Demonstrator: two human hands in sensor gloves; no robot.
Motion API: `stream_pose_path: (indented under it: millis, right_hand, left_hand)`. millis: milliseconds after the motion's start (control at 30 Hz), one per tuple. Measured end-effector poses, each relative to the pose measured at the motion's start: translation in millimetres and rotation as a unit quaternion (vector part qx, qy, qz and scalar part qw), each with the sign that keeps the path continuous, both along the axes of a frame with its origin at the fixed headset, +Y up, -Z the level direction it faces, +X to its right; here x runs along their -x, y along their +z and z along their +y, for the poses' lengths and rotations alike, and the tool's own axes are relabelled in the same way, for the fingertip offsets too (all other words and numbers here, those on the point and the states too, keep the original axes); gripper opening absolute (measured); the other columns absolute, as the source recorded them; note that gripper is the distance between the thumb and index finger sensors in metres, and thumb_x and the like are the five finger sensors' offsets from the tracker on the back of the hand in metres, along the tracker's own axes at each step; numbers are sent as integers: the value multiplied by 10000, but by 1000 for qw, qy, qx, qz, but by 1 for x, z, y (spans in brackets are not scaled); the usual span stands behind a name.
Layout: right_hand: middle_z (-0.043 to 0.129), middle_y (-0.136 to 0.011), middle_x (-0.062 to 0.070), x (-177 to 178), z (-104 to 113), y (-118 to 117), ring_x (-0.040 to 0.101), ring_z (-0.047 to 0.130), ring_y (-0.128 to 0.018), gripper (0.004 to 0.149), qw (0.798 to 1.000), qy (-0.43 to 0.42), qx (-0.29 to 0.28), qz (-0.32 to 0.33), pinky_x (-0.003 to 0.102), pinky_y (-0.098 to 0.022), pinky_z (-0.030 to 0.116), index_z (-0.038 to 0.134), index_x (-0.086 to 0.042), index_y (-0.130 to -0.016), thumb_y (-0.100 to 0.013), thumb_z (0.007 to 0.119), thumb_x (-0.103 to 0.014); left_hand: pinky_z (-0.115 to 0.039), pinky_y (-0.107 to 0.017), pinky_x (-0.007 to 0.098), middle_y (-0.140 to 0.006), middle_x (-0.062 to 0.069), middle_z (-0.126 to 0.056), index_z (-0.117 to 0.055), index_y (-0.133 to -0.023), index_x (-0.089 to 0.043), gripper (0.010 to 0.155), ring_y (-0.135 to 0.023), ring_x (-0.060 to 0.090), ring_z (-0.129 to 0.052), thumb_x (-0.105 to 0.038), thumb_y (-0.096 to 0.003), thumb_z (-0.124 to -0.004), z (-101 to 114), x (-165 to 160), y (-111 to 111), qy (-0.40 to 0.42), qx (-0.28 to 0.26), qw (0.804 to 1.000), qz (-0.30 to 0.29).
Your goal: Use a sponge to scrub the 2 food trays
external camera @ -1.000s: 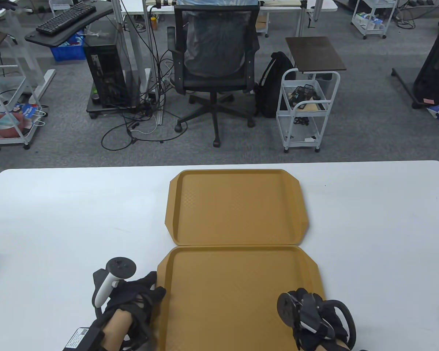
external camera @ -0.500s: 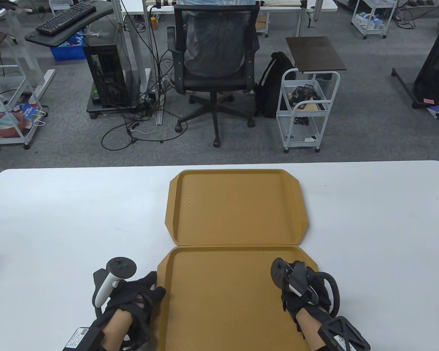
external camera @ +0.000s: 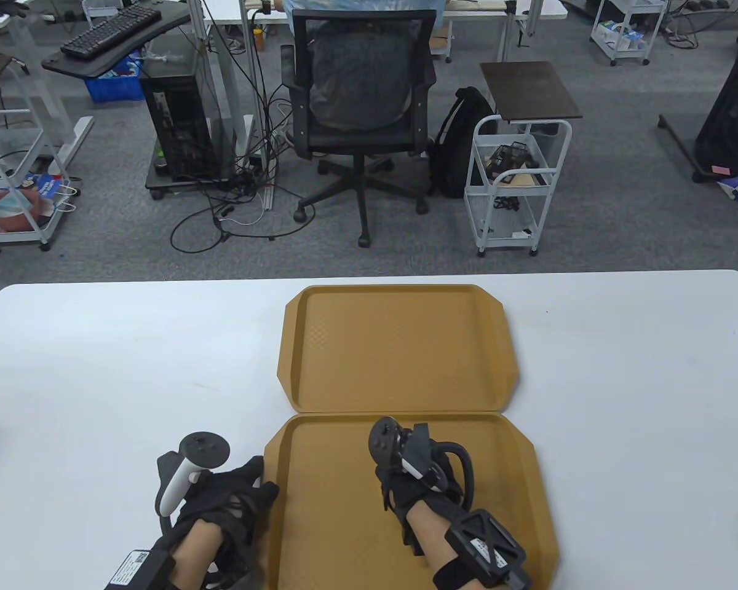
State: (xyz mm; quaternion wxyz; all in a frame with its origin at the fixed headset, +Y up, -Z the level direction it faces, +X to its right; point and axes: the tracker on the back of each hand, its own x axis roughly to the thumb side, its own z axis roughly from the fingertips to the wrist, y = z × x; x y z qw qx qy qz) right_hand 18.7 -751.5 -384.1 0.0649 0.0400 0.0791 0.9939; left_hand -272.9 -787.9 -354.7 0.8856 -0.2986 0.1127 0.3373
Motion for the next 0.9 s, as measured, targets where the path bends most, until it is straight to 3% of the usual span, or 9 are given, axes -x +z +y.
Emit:
stream_pose_path:
  millis: [300,567,900]
  right_hand:
    - [710,-1038,151,62,-3,0,335,894,-670,585,999,-36,2,31,458,-531,839,772,-186,-965,-436,909,-396]
    - [654,-1058,163,76,-5,6,332,858,-699,650,997,-60,20,38,449,-544,834,722,-176,-999,-432,909,-433]
    - [523,-1101,165,82,-9,49,368,836,-692,778,992,-53,73,84,482,-524,810,575,-185,-1065,-426,901,-486]
  left_hand:
    - [-969,-326,345,-622,-64,-1021,-520,-1091,-375,705,-355,156,-1154,-524,-461,-800,0,0,0,0,1,1000,-1]
    - [-969,-327,345,-622,-64,-1021,-519,-1091,-373,706,-355,158,-1154,-525,-462,-799,0,0,0,0,1,1000,-1]
    - [-969,-325,344,-622,-66,-1021,-519,-1091,-374,704,-354,156,-1154,-526,-462,-798,0,0,0,-1,1,1000,-1]
